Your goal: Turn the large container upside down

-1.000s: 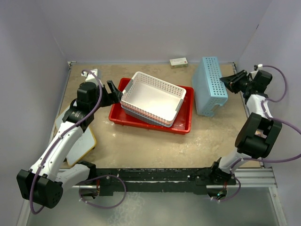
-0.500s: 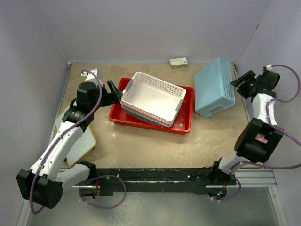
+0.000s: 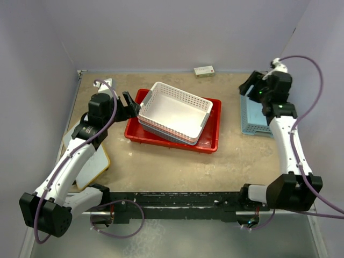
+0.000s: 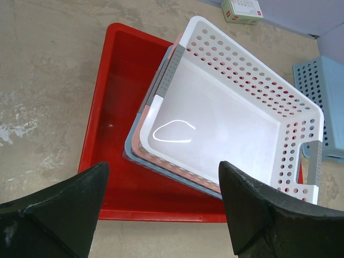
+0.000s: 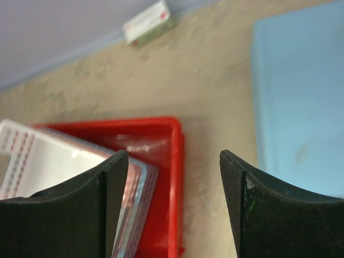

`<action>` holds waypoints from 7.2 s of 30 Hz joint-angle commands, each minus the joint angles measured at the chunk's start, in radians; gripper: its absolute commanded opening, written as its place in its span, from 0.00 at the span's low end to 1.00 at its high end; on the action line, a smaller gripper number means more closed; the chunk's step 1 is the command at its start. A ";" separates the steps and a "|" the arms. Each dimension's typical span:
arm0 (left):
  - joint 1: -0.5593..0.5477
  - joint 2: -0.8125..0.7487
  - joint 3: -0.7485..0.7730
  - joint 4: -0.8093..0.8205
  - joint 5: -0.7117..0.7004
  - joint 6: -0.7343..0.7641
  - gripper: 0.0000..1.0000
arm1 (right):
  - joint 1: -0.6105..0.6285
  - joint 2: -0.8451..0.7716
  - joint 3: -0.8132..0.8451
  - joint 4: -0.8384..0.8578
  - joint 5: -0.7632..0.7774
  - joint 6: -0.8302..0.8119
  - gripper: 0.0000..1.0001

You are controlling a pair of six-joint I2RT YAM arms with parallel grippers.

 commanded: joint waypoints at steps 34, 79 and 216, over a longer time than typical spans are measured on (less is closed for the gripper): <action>-0.005 0.002 0.017 -0.042 0.057 0.032 0.80 | 0.042 0.301 -0.150 0.415 -0.044 0.064 0.96; -0.006 -0.060 0.043 -0.125 -0.155 0.049 0.80 | 0.915 0.330 0.232 -0.147 -0.092 -0.364 0.00; -0.006 0.094 0.018 0.158 0.095 0.055 0.80 | -0.086 -0.251 -0.899 0.648 -0.877 0.928 0.00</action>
